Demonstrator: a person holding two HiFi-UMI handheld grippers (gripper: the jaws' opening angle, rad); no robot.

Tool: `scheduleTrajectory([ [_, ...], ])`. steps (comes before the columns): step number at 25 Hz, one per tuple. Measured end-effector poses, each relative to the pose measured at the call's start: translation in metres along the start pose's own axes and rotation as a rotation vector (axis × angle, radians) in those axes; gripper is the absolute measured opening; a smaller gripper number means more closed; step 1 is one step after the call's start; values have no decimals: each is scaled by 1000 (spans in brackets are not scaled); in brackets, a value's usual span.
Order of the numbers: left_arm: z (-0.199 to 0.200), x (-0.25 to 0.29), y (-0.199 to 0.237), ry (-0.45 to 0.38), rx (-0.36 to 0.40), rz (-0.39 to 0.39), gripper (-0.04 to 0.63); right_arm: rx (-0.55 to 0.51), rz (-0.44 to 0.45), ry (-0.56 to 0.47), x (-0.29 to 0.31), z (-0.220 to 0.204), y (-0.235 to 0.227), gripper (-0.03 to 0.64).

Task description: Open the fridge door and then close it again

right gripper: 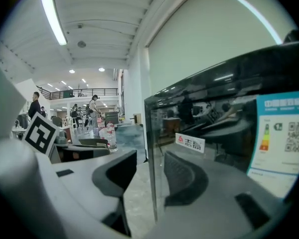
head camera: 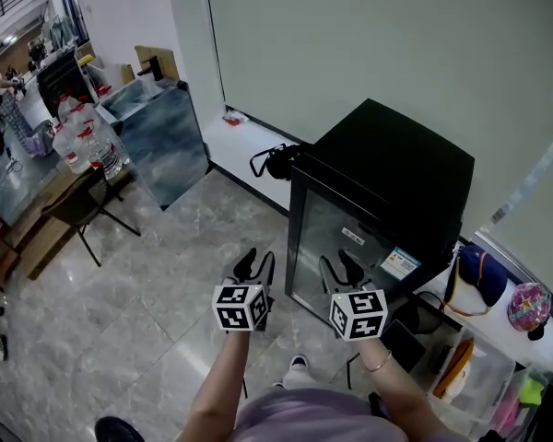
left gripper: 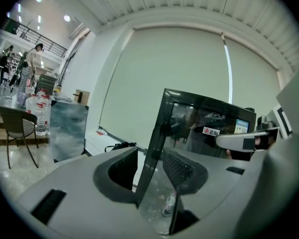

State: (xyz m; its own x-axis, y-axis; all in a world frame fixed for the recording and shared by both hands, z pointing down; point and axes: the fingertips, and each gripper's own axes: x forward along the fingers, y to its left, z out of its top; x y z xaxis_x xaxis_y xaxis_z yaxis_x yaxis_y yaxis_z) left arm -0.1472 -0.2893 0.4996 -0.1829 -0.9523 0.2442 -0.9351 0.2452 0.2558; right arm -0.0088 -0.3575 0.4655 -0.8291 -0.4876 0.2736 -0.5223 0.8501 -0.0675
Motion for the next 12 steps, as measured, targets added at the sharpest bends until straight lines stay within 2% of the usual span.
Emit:
scheduleTrajectory([
  [6, 5, 23, 1, 11, 35, 3, 153, -17, 52, -9, 14, 7, 8, 164],
  [12, 1, 50, 1, 39, 67, -49, 175, -25, 47, -4, 29, 8, 11, 164],
])
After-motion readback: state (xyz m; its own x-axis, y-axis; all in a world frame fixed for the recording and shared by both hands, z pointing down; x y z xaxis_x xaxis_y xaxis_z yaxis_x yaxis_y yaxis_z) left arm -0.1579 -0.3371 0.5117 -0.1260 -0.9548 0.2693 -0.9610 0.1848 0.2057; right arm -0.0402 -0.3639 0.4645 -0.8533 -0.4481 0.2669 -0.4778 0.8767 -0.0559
